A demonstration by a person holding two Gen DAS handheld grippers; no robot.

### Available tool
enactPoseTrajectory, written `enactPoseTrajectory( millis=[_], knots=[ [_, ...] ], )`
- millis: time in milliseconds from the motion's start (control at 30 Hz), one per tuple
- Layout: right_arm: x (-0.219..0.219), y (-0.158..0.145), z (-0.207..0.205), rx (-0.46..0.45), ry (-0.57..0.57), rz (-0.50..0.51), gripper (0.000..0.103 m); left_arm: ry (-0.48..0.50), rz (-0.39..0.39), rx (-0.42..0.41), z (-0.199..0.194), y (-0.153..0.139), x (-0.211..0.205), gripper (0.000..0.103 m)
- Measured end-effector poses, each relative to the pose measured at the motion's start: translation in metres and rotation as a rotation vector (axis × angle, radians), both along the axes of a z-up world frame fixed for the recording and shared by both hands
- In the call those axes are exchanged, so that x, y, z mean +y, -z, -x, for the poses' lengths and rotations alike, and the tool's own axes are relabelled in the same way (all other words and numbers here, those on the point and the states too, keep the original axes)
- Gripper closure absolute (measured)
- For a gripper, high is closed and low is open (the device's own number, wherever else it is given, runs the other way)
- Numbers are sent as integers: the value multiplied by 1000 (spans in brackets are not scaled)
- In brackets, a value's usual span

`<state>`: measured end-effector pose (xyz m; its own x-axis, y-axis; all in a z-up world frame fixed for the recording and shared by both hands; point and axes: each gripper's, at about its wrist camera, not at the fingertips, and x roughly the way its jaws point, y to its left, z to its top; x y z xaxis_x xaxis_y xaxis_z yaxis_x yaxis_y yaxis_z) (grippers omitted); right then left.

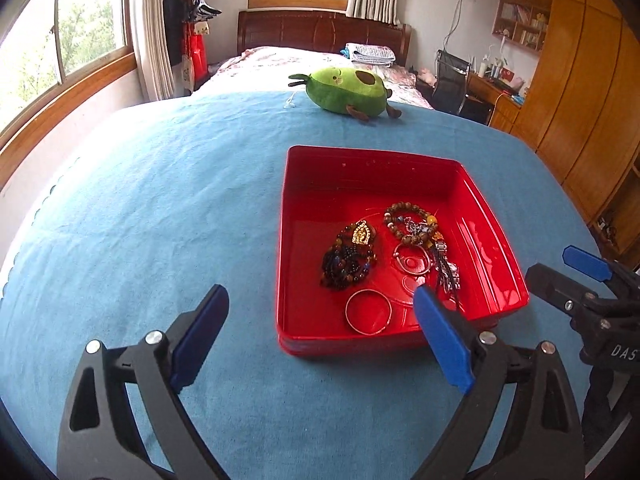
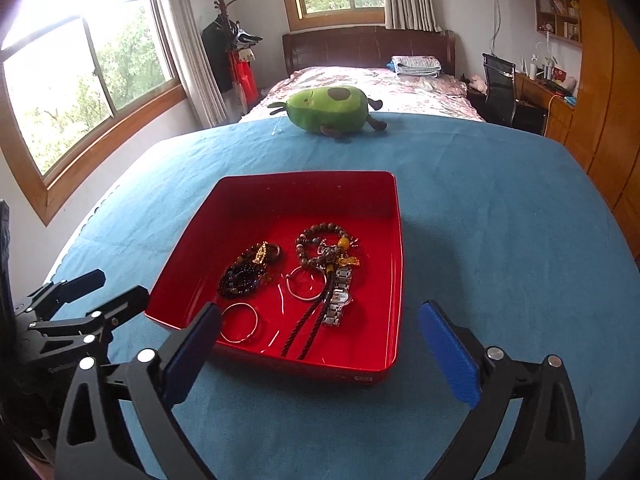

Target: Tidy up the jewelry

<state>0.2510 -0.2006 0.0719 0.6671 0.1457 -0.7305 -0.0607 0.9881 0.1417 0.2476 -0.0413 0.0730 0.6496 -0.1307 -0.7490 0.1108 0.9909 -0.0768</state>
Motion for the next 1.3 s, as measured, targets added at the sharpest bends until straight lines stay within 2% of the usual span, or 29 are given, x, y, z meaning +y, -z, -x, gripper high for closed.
enactPoseTrajectory(
  millis=[233,367,1000,1300],
  knots=[
    [5,-1,10,7,21,23,4,-13,8,-28,15,-4,6,8],
    [8,2,15,11,24,28,4,-19,-23,-41,22,-1,8,5],
    [-7,23,42,12,52,-20,4,-11,-5,25,25,23,10,5],
    [-5,35,40,25,52,-14,4,-21,-5,15,26,25,13,4]
  ],
)
